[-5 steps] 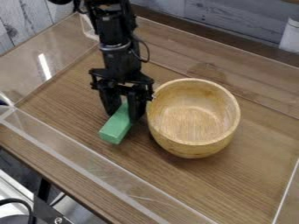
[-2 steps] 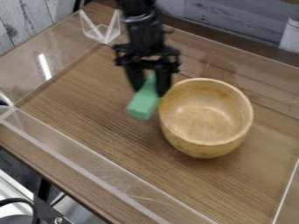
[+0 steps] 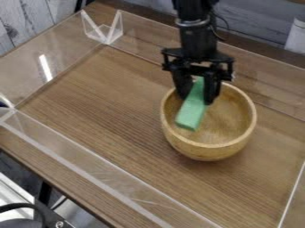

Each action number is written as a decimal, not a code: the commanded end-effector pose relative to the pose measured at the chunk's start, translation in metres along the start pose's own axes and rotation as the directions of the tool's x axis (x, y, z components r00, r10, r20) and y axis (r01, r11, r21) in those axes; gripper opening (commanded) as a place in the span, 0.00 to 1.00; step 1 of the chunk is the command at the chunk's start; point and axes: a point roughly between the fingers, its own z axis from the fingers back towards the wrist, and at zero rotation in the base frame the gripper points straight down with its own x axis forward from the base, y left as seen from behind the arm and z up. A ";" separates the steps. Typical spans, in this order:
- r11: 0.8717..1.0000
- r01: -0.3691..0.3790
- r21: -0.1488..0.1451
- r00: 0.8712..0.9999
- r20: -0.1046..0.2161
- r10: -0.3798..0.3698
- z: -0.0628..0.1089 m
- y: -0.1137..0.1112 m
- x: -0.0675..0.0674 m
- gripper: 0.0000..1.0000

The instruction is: Put the green block in the brown bowl

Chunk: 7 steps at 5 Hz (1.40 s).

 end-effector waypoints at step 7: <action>0.999 0.014 0.046 1.000 0.020 -0.015 -0.020 0.009 0.019 0.00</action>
